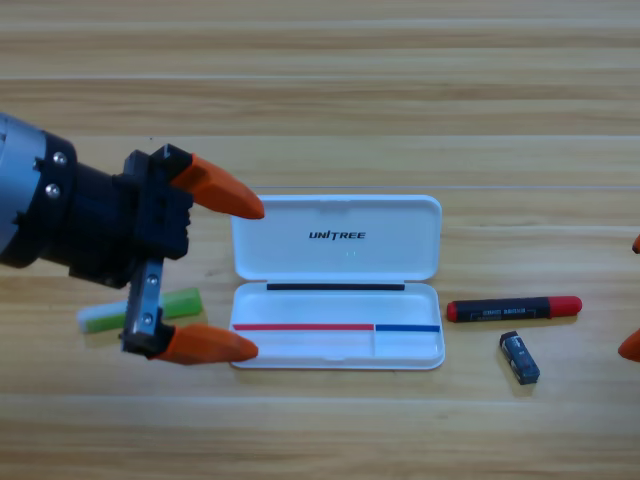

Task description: Clean up eraser and pencils

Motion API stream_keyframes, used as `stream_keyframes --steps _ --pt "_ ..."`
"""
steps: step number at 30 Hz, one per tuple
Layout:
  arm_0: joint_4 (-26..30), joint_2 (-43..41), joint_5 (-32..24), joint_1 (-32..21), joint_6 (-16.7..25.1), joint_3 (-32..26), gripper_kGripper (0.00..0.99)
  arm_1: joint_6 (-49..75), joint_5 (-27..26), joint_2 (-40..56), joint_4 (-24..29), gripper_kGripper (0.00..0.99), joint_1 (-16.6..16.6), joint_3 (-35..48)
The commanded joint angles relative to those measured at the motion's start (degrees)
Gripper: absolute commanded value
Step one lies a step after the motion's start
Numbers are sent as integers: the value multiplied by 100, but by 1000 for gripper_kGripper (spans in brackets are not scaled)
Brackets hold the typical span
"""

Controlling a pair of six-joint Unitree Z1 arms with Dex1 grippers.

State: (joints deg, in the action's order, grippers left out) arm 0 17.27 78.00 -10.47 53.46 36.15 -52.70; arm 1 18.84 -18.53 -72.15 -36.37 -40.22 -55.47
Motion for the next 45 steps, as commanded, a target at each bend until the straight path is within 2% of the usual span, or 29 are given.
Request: stream_keyframes --steps 1,11,17,19,22,25,30,34,36,39,45 --pt "57 75 72 130 6 41 986 14 34 -106 86 990 -118 150" --pt "189 154 81 130 -55 14 990 -3 25 -71 86 990 -118 221" --pt "751 234 177 130 42 -425 990 -109 122 -115 86 990 -118 256" --pt "997 216 529 130 77 -698 990 -285 526 -176 25 990 -118 203" --pt "1375 128 1126 130 77 -1163 988 -627 1097 -712 -423 990 -118 -219" --pt "1990 207 1584 121 77 -1823 985 -1243 1668 -1178 -432 990 -118 -377" --pt "2922 453 2243 121 77 -2789 985 -1243 1484 -1925 -353 989 -258 -421" --pt "3854 919 2779 -2 59 -3651 985 -1744 1616 -2620 -335 990 -461 -702" --pt "4443 1306 2796 -240 86 -4125 985 -2060 1625 -2918 -300 990 -549 -817" --pt "4917 1772 2656 -565 103 -4415 983 -2702 1625 -3340 -89 983 -584 -896" --pt "5102 2325 2418 -916 112 -4336 976 -3194 1862 -4123 78 948 -592 -1107"
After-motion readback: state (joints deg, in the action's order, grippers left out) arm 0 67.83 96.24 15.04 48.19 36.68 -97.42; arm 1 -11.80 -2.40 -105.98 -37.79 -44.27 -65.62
